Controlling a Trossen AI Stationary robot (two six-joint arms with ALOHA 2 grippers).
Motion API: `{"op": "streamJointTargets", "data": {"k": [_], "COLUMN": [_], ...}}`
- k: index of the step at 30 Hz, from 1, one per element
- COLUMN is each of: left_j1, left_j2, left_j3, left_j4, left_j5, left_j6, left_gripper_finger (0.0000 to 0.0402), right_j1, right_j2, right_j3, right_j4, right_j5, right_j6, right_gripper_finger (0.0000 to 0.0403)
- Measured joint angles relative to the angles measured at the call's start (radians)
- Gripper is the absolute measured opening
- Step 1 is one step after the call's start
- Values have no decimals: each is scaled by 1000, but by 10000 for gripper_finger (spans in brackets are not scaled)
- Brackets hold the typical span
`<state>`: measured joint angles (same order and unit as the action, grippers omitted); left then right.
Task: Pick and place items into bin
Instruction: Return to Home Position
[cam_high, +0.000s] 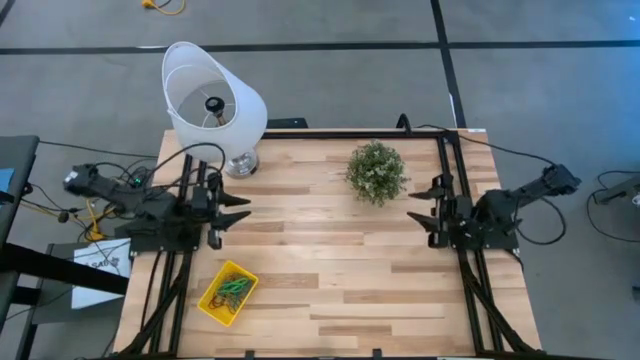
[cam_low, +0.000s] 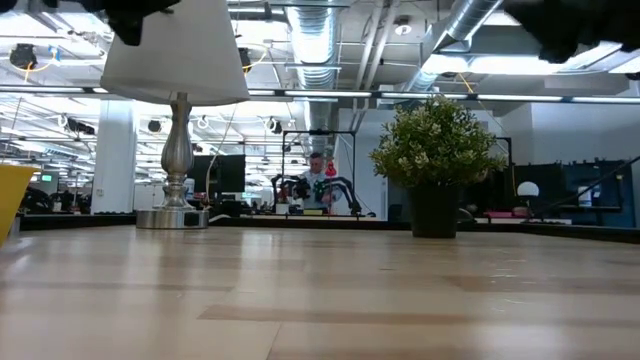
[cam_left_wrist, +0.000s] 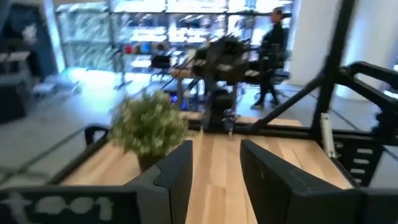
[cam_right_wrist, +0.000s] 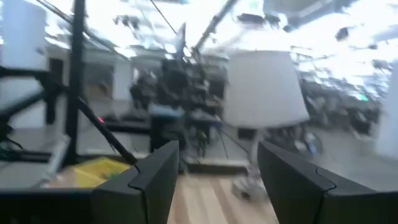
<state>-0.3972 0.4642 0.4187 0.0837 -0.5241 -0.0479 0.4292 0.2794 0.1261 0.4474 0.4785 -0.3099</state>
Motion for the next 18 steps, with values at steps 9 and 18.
{"op": "streamJointTargets", "data": {"k": [9, 18], "left_j1": [283, 210], "left_j2": [-53, -113], "left_j3": [0, -60], "left_j4": [-82, -80], "left_j5": [230, 145], "left_j6": [36, 12], "left_gripper_finger": [123, 123], "right_j1": [-159, -159], "right_j2": [-21, -83], "right_j3": [0, -30], "right_j4": [-231, -447], "right_j5": [29, 127], "right_j6": [268, 517], "right_gripper_finger": [214, 214]}}
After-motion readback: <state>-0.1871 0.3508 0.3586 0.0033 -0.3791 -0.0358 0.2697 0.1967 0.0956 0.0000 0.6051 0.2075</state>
